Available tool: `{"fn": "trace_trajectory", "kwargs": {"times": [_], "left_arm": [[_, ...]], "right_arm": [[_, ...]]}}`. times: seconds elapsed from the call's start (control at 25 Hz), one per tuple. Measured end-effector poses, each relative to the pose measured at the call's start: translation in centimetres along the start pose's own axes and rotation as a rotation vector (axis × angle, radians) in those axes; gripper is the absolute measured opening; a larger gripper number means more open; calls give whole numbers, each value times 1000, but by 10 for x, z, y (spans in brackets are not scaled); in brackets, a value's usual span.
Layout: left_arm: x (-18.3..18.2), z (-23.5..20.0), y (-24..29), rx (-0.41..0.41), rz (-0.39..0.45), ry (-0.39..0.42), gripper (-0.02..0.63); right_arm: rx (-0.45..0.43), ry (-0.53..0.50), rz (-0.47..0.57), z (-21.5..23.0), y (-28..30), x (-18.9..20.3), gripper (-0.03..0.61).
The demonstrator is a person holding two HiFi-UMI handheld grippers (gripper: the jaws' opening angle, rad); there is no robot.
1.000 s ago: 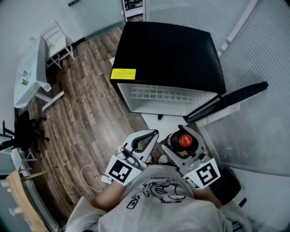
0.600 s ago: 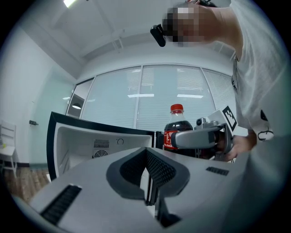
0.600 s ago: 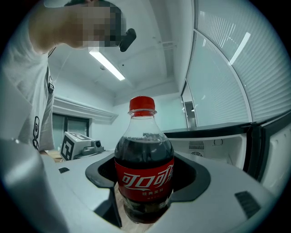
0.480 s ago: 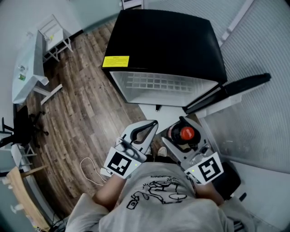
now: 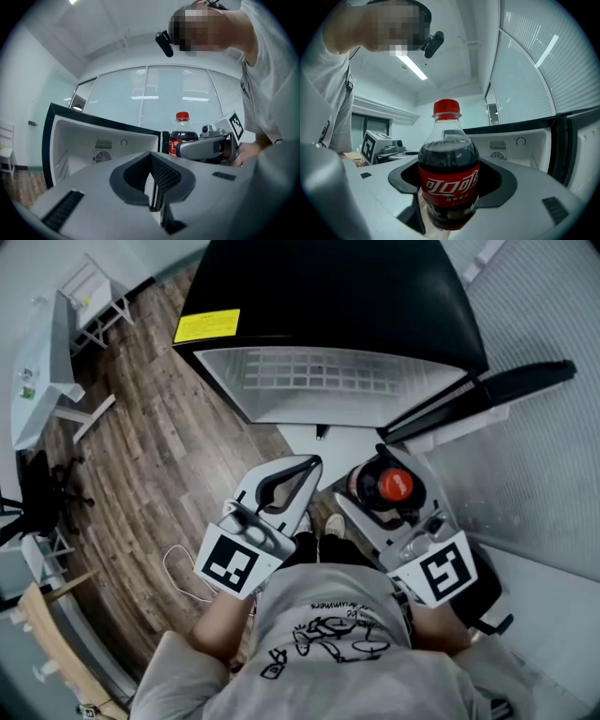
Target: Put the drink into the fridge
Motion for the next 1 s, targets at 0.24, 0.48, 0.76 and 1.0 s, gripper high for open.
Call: {"fn": "trace_trajectory", "kwargs": {"times": [0.24,0.48,0.76,1.0], "left_arm": [[4,-5,15,36,-15,34,2],[12,-15,23,56,-36,48,2],[27,-31,34,52,-41,44,2],[34,-45,45,59,-40,67,2]], "right_arm": [[13,8,-13,9,7,15,327],[23,4,-23,15,14,24,327],[33,-3,-18,26,29,40,327],[41,-8,-11,37,42,53,327]]}}
Point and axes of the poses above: the fingertips, and each gripper's own axes: y forward along the fingers, z to its right, x out of its underside, the point moved 8 cm from there along -y, backward along the fingers, and after that the axes turned 12 degrees about -y, right-handed, at the moved point
